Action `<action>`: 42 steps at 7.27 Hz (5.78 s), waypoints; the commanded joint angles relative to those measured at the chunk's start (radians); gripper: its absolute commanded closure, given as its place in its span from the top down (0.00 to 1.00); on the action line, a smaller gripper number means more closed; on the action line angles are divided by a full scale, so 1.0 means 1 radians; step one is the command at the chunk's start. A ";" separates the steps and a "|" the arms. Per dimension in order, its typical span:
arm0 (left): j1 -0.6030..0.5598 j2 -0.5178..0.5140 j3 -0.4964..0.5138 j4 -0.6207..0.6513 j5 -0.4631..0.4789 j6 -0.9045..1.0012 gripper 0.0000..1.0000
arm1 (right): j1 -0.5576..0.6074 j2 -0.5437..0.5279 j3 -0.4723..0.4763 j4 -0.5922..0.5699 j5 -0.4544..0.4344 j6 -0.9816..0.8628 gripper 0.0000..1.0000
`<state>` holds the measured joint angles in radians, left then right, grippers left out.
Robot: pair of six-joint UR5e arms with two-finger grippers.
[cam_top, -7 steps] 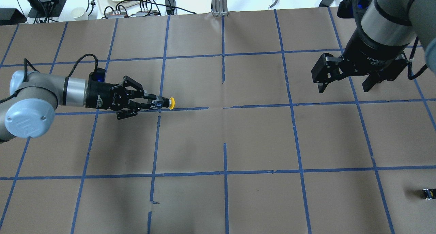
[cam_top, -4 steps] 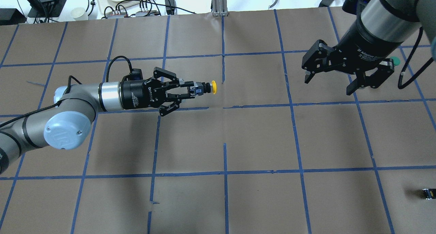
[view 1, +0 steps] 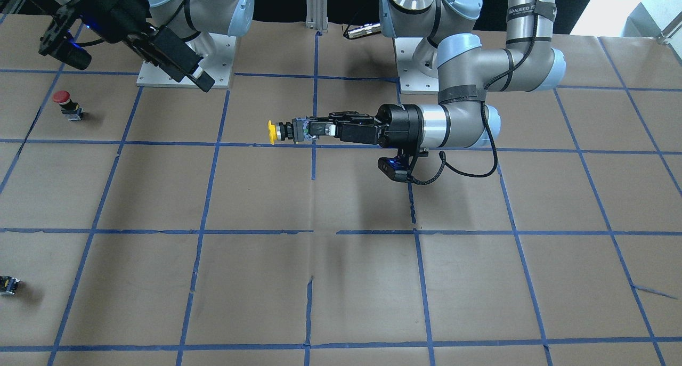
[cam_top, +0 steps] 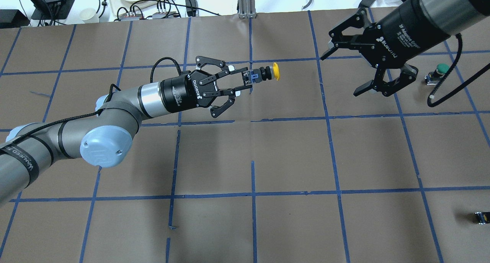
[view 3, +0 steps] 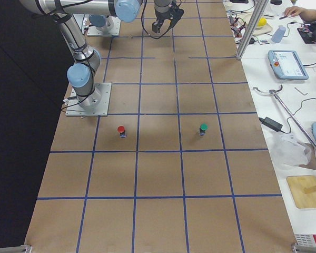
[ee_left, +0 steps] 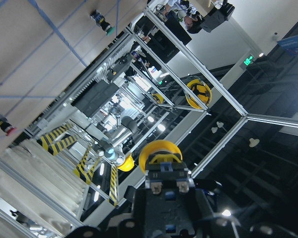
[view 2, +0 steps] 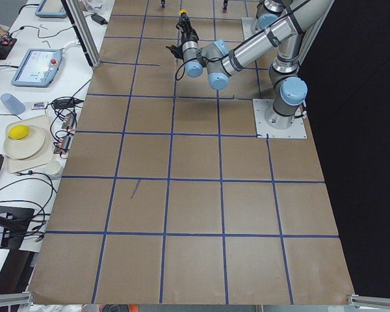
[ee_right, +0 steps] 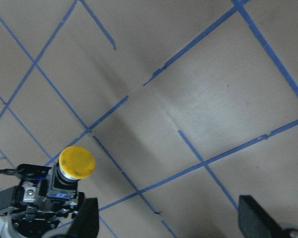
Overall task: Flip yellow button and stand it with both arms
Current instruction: 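Lift the yellow button with the left gripper toward the right gripper, then close the right gripper on the yellow cap held by the left gripper, then open the left gripper and pull it back while the right gripper holds the button, then carry the yellow button with the right gripper beside the green button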
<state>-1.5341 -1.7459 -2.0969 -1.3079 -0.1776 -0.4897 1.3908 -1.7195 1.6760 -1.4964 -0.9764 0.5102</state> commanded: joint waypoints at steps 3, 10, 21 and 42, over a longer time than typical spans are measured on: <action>-0.125 -0.014 0.044 0.137 -0.135 -0.115 0.19 | -0.029 -0.002 0.004 -0.004 0.195 0.112 1.00; -0.135 -0.012 0.060 0.145 -0.140 -0.113 0.19 | -0.021 -0.011 0.005 0.033 0.226 0.172 0.67; -0.113 0.008 0.292 0.279 0.250 -0.378 1.00 | -0.096 0.000 -0.007 0.019 0.187 0.119 0.13; -0.055 0.169 0.580 -0.260 1.776 0.464 1.00 | -0.744 0.356 0.363 -0.708 -0.153 -2.573 0.16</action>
<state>-1.5867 -1.5788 -1.5172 -1.5723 1.6000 -0.0271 0.6934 -1.4052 2.0372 -2.1797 -1.1875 -1.9879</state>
